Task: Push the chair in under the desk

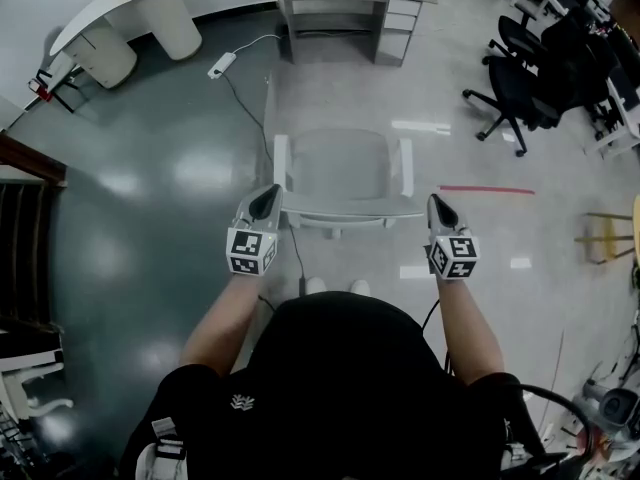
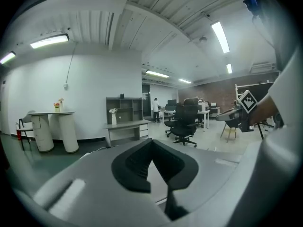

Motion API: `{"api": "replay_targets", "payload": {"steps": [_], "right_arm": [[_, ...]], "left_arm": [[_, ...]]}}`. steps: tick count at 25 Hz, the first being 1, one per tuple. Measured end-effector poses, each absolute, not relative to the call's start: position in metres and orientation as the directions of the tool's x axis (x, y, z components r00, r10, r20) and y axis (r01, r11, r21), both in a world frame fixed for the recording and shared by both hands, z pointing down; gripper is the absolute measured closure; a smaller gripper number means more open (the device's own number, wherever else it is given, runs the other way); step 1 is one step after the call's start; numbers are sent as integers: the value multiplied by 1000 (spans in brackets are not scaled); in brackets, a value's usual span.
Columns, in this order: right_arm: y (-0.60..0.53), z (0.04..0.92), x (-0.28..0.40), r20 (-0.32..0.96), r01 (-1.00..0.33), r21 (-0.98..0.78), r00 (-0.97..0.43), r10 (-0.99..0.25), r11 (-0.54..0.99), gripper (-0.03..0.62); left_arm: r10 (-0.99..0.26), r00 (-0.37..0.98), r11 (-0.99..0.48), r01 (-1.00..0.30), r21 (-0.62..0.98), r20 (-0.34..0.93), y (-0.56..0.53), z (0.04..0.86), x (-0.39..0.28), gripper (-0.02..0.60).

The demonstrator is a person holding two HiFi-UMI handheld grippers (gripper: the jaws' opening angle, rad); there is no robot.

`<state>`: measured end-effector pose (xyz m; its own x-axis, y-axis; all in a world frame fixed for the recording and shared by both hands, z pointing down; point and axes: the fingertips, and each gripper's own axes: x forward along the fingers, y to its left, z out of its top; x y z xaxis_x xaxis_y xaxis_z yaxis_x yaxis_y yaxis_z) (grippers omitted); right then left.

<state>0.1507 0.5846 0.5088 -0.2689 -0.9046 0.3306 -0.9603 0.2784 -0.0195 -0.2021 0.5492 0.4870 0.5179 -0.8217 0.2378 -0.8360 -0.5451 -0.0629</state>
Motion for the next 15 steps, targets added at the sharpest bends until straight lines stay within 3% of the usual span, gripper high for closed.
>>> {"api": "replay_targets", "payload": {"steps": [9, 15], "right_arm": [[590, 523, 123, 370, -942, 60, -285, -884, 330, 592], [606, 567, 77, 521, -848, 88, -407, -750, 522, 536]], "left_arm": [[-657, 653, -746, -636, -199, 377, 557, 532, -189, 566], [-484, 712, -874, -417, -248, 509, 574, 580, -176, 407]]}}
